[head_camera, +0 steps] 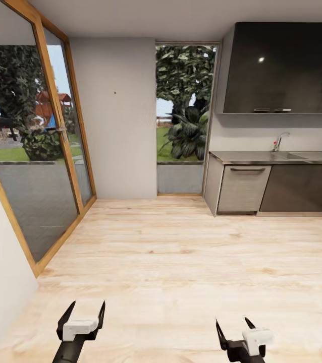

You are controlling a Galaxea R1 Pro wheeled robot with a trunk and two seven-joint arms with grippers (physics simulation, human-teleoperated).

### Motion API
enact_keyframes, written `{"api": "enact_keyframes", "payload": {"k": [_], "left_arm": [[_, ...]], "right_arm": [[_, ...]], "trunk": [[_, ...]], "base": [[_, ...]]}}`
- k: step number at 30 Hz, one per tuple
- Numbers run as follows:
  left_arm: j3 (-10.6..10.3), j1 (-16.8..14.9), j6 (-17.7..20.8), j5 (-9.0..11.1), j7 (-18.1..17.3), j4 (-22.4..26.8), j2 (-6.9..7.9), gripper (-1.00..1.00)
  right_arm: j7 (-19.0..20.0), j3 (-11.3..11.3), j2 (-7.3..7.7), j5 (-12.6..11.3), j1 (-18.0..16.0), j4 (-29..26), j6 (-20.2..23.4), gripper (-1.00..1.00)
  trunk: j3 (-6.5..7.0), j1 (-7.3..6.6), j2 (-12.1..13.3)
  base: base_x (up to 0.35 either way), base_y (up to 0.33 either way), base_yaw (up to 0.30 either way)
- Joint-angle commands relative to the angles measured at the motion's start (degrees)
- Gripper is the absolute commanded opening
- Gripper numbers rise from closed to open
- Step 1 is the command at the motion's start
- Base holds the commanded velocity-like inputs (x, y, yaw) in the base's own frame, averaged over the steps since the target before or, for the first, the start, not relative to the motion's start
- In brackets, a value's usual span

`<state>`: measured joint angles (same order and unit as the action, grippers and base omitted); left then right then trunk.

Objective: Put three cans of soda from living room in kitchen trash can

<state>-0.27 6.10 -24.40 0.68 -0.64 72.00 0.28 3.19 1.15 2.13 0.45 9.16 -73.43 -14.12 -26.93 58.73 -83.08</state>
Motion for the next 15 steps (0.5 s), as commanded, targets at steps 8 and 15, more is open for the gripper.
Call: {"api": "enact_keyframes", "payload": {"k": [8,15], "left_arm": [[0.2,3.0,-4.9,-0.3,-3.0,0.2,0.31,1.00],[0.4,3.6,-7.2,-0.1,-8.2,-13.4,0.41,1.00]], "right_arm": [[1.0,-2.8,0.39,-0.4,5.7,-2.5,-6.0,1.00],[1.2,-6.2,0.75,-0.9,6.4,3.6,-9.2,1.00]], "trunk": [[0.00,0.00,0.0],[0.00,0.00,0.0]], "base": [[0.000,0.000,0.000],[0.000,0.000,0.000]]}}
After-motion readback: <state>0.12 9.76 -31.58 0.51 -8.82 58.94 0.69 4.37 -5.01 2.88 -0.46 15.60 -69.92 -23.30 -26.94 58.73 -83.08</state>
